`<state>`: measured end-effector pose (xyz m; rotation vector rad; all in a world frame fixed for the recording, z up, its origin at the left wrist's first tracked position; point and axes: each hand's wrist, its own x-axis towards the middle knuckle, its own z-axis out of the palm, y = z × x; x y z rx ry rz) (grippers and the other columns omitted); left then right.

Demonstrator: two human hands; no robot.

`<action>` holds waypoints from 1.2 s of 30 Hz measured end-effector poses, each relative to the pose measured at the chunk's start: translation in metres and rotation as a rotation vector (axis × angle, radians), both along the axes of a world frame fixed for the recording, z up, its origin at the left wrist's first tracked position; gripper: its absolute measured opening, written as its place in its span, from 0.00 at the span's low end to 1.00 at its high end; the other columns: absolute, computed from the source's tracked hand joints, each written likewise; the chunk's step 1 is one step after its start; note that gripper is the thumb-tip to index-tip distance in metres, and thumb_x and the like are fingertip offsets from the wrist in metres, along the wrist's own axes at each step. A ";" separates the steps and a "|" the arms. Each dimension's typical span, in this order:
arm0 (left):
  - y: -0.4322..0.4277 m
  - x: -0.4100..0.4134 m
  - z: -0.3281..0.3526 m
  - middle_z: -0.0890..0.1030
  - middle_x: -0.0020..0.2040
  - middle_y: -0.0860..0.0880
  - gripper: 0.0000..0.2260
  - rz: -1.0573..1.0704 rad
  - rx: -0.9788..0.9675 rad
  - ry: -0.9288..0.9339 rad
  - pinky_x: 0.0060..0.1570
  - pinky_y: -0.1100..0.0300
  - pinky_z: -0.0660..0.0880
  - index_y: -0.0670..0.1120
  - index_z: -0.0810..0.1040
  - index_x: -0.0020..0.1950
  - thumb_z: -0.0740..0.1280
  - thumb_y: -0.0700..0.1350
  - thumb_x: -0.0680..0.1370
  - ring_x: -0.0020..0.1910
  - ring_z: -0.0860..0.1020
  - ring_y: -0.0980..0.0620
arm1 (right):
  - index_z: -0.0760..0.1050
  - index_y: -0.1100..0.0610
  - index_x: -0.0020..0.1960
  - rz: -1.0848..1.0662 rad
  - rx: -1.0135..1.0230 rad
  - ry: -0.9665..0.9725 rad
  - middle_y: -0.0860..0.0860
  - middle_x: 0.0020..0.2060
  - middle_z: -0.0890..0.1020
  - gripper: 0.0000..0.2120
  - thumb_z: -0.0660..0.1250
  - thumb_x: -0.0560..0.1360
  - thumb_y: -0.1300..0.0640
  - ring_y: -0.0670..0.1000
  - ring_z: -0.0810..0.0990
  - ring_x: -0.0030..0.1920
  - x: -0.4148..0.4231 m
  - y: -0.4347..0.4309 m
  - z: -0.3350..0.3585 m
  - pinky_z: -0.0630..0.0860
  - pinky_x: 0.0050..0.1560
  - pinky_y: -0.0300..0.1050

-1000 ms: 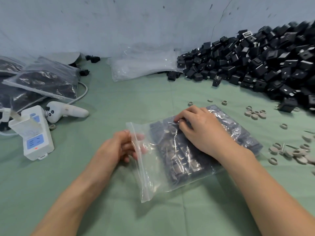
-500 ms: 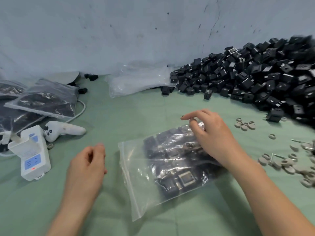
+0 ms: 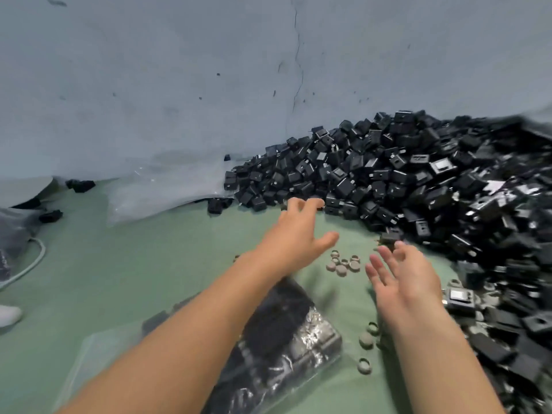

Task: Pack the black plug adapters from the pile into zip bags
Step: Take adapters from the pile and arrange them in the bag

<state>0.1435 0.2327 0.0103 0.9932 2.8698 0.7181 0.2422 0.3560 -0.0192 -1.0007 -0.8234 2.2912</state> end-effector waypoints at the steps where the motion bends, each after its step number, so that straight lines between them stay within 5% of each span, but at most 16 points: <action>1: 0.018 -0.015 -0.005 0.59 0.74 0.46 0.33 -0.002 -0.026 -0.009 0.67 0.44 0.70 0.54 0.57 0.78 0.65 0.61 0.78 0.66 0.71 0.43 | 0.72 0.56 0.48 -0.004 -0.045 0.004 0.53 0.52 0.79 0.06 0.58 0.82 0.60 0.52 0.79 0.51 0.000 0.007 -0.002 0.75 0.51 0.46; 4: 0.060 -0.057 -0.018 0.53 0.77 0.46 0.40 -0.010 -0.046 -0.061 0.69 0.40 0.67 0.57 0.51 0.79 0.68 0.63 0.75 0.73 0.63 0.40 | 0.70 0.59 0.51 0.032 -0.139 0.045 0.55 0.57 0.77 0.06 0.55 0.82 0.60 0.52 0.79 0.48 -0.003 0.025 -0.007 0.73 0.56 0.48; 9: 0.108 -0.093 -0.026 0.44 0.80 0.46 0.44 -0.044 0.061 -0.182 0.72 0.36 0.61 0.63 0.48 0.78 0.72 0.64 0.71 0.78 0.53 0.38 | 0.69 0.58 0.48 0.120 -0.221 0.083 0.57 0.60 0.78 0.06 0.54 0.81 0.61 0.58 0.79 0.59 -0.009 0.039 -0.012 0.72 0.62 0.51; 12: 0.130 -0.087 -0.038 0.51 0.77 0.44 0.34 -0.041 0.145 -0.106 0.68 0.40 0.66 0.63 0.58 0.72 0.70 0.65 0.72 0.74 0.60 0.38 | 0.70 0.58 0.49 0.133 -0.268 0.104 0.59 0.62 0.78 0.05 0.55 0.81 0.62 0.59 0.78 0.60 -0.012 0.046 -0.015 0.72 0.63 0.52; 16: 0.140 -0.079 -0.052 0.60 0.72 0.43 0.28 -0.036 -0.025 0.181 0.60 0.41 0.72 0.62 0.59 0.73 0.63 0.65 0.76 0.66 0.66 0.37 | 0.69 0.59 0.48 0.124 -0.290 0.121 0.62 0.67 0.75 0.06 0.55 0.81 0.62 0.60 0.76 0.65 -0.011 0.050 -0.013 0.69 0.70 0.56; 21: 0.137 -0.079 -0.045 0.53 0.77 0.43 0.28 -0.057 -0.035 0.067 0.60 0.41 0.72 0.62 0.58 0.75 0.63 0.63 0.77 0.68 0.67 0.35 | 0.68 0.58 0.48 0.135 -0.259 0.126 0.62 0.67 0.75 0.06 0.54 0.81 0.62 0.60 0.76 0.64 -0.008 0.048 -0.014 0.69 0.70 0.59; 27: 0.128 -0.053 -0.066 0.67 0.63 0.43 0.20 0.040 0.055 0.268 0.44 0.50 0.75 0.55 0.68 0.67 0.62 0.61 0.78 0.45 0.79 0.36 | 0.69 0.58 0.57 0.155 -0.267 0.147 0.62 0.68 0.74 0.07 0.54 0.81 0.61 0.59 0.75 0.66 -0.007 0.051 -0.016 0.68 0.69 0.62; 30: 0.127 -0.051 -0.067 0.71 0.60 0.43 0.20 0.057 0.065 0.318 0.41 0.52 0.73 0.54 0.68 0.66 0.63 0.59 0.77 0.43 0.79 0.38 | 0.68 0.58 0.60 0.162 -0.264 0.147 0.62 0.68 0.73 0.09 0.54 0.81 0.61 0.59 0.76 0.61 -0.007 0.050 -0.018 0.69 0.69 0.62; 33: 0.124 -0.053 -0.059 0.75 0.52 0.48 0.15 0.099 0.237 0.128 0.42 0.54 0.73 0.55 0.71 0.60 0.64 0.57 0.76 0.43 0.78 0.45 | 0.67 0.58 0.64 0.166 -0.279 0.155 0.62 0.67 0.74 0.12 0.54 0.81 0.61 0.59 0.76 0.60 -0.006 0.050 -0.016 0.69 0.68 0.62; 36: 0.111 -0.057 -0.037 0.81 0.44 0.51 0.09 0.216 0.590 -0.365 0.40 0.56 0.76 0.52 0.74 0.51 0.67 0.55 0.74 0.41 0.79 0.52 | 0.69 0.59 0.62 0.193 -0.303 0.148 0.62 0.66 0.76 0.11 0.54 0.81 0.60 0.60 0.76 0.62 -0.006 0.045 -0.014 0.69 0.68 0.61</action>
